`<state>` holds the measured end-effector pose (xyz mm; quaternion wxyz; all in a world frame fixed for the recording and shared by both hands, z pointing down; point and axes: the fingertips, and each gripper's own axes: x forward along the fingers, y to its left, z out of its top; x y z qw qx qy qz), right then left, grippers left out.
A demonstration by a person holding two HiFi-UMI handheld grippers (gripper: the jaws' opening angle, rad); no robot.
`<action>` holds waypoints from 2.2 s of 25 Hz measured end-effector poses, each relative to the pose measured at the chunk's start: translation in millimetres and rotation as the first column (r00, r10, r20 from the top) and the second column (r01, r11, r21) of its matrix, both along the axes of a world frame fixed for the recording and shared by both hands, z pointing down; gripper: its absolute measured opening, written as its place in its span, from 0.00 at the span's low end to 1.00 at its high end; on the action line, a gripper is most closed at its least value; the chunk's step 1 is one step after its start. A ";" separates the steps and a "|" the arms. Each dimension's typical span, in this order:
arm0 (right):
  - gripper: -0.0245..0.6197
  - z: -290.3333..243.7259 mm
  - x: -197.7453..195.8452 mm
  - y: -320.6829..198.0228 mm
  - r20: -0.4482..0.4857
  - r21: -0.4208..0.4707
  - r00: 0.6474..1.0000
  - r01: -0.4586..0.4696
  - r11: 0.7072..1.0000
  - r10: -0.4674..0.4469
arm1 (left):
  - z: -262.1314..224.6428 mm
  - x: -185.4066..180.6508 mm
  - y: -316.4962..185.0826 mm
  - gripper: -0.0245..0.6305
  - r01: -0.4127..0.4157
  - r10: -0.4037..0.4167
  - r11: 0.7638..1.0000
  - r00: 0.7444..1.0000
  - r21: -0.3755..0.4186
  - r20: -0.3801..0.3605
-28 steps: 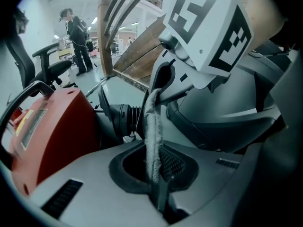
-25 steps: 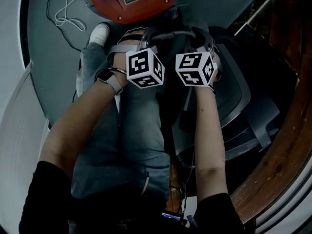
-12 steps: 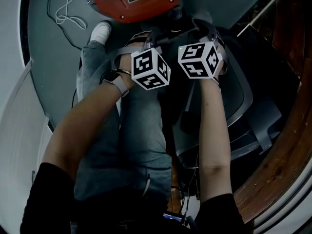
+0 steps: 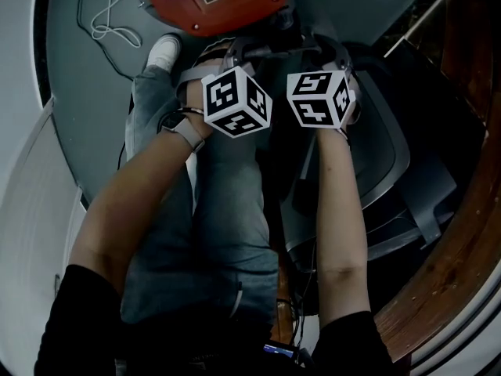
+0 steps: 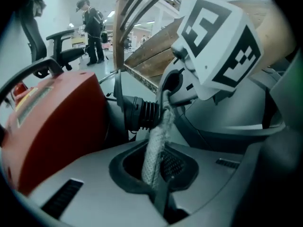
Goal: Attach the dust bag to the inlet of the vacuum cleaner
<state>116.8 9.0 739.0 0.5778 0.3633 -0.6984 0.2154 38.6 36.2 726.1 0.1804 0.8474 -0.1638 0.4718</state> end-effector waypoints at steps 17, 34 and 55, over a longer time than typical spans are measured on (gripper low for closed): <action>0.10 6.2 -8.7 -8.5 0.021 -0.063 0.984 0.176 0.982 -0.175 | 0.1 -2.6 5.6 0.07 0.070 -0.077 0.989 0.996 -0.130 -0.050; 0.10 6.0 -16.9 -16.0 0.007 -0.198 0.955 0.293 0.935 -0.298 | 2.0 -4.1 12.4 0.07 0.092 -0.099 0.983 0.994 -0.161 -0.036; 0.14 -26.1 -10.1 -1.8 0.045 -0.287 0.937 0.345 0.893 -0.347 | -6.6 -17.7 18.8 0.15 0.097 -0.121 0.943 0.991 -0.317 -0.059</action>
